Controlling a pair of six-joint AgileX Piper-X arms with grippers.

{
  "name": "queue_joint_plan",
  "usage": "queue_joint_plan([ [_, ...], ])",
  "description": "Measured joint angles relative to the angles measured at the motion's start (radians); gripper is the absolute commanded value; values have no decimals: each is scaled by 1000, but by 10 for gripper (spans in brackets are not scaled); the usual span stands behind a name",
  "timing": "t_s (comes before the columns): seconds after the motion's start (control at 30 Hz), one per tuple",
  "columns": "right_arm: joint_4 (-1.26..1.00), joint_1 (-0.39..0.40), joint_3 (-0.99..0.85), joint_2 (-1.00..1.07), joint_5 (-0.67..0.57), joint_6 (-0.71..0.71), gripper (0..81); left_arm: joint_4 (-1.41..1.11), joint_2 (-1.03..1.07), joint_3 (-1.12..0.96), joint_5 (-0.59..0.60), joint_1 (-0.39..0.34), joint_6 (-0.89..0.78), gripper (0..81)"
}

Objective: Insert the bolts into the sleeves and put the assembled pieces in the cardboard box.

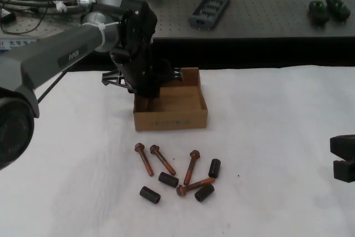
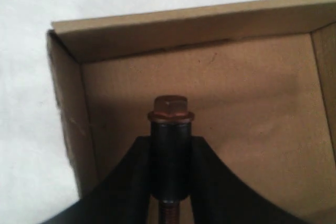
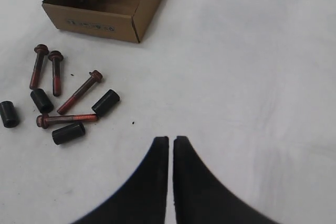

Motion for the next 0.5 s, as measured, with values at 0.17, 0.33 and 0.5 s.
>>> queue_joint_plan([
  [0.17, 0, 0, 0, 0, 0, 0, 39, 0, 0, 0, -1, 0, 0, 5],
  [0.33, 0, 0, 0, 0, 0, 0, 39, 13, 0, 0, -2, 0, 0, 107],
  [0.5, 0, 0, 0, 0, 0, 0, 39, 24, 0, -2, -2, 0, 0, 224],
])
